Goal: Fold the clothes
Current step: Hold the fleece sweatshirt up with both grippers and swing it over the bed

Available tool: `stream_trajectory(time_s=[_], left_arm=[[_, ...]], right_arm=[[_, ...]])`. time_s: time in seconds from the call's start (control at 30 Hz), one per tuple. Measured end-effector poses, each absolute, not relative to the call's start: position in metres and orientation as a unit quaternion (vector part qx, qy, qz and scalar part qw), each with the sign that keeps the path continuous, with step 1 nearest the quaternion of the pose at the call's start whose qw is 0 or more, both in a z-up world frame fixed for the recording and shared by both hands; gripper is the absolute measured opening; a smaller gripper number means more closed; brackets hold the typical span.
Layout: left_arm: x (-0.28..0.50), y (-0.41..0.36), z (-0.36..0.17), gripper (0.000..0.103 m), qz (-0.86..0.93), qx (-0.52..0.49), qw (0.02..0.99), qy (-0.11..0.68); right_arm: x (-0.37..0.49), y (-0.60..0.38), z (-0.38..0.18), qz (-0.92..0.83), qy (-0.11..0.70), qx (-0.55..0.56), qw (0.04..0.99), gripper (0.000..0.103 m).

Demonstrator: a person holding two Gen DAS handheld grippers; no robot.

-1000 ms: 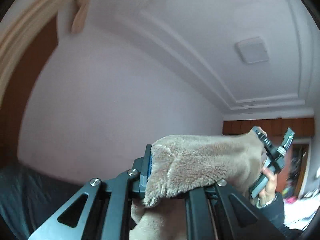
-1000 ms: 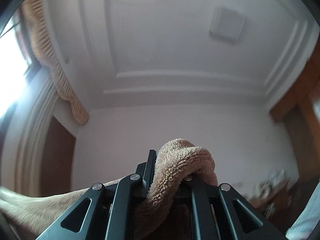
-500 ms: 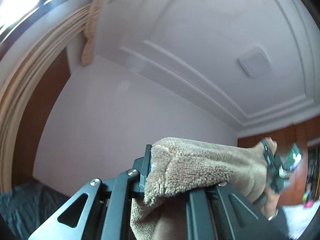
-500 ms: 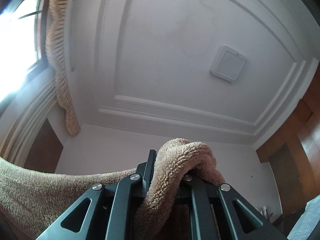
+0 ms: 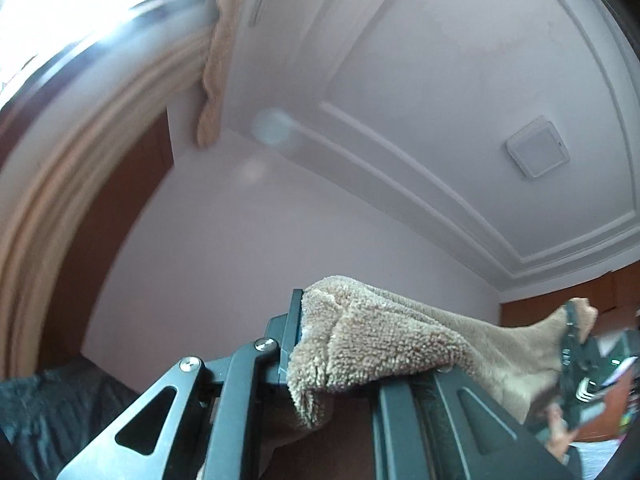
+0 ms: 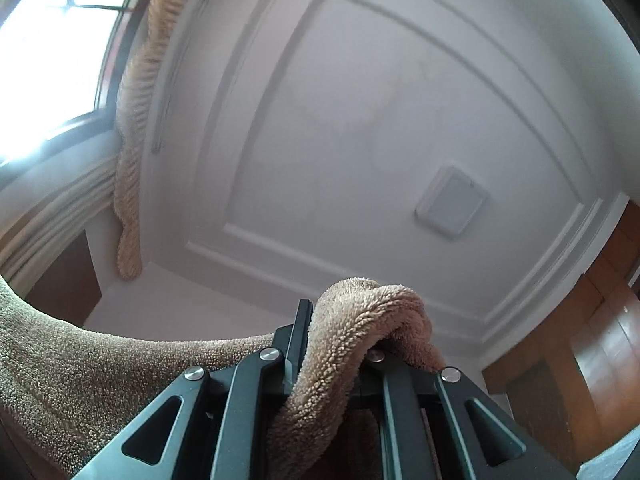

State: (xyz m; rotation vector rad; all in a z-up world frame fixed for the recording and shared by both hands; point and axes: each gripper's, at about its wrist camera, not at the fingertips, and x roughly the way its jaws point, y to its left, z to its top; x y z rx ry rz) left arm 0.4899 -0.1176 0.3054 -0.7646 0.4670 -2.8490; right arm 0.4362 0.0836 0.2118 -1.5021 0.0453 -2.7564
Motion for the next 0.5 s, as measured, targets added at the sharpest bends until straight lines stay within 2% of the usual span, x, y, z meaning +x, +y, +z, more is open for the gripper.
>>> stream_trajectory(time_s=[0.23, 0.33, 0.5], left_arm=[[0.514, -0.136, 0.331, 0.012, -0.934, -0.308, 0.107, 0.149], [0.528, -0.134, 0.342, 0.012, -0.923, -0.345, 0.124, 0.119], [0.525, -0.131, 0.335, 0.013, -0.928, -0.336, 0.128, 0.099]], right_arm=[[0.457, 0.075, 0.207, -0.854, 0.021, -0.52, 0.002, 0.011], [0.467, 0.076, 0.209, -0.846, 0.015, -0.533, 0.006, 0.011], [0.463, 0.076, 0.22, -0.857, 0.006, -0.516, 0.002, 0.011]])
